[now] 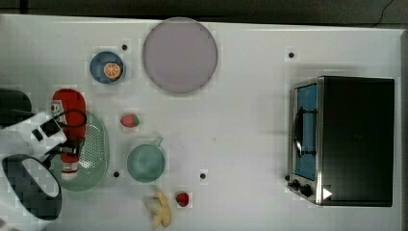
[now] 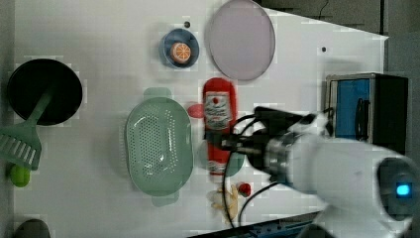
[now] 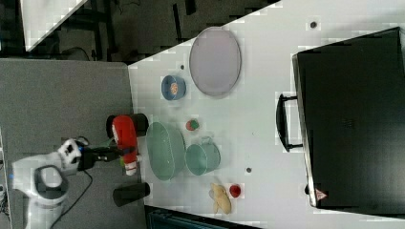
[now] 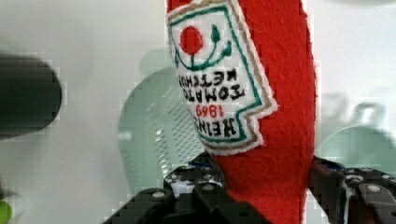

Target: Pick ketchup from strainer and place it on the table

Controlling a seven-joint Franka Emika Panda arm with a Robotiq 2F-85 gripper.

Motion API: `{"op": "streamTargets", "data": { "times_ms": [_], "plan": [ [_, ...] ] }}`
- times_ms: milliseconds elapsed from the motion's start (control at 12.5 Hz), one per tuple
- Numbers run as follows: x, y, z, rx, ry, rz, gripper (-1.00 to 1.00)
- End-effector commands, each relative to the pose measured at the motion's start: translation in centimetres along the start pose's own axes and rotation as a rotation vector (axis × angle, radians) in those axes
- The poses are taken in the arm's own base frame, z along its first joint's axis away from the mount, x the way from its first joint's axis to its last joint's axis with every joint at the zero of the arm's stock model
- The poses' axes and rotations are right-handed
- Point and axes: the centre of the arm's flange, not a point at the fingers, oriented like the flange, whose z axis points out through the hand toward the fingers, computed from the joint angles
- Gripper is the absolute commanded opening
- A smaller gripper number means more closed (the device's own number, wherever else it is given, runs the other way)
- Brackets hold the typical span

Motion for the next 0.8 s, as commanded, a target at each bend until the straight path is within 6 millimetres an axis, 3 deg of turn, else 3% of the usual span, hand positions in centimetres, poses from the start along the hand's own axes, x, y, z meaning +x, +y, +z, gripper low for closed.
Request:
{"op": "streamTargets", "data": {
  "times_ms": [80, 480, 800],
  "plan": [
    [7.1, 7.6, -1.3, -0.042, -0.062, -0.014, 0.13],
    [14.0, 20.0, -3.1, -0.069, -0.061, 0.036, 0.13],
    [16.7, 30.1, -2.5, -0.083, -0.077, 0.093, 0.13]
  ]
}}
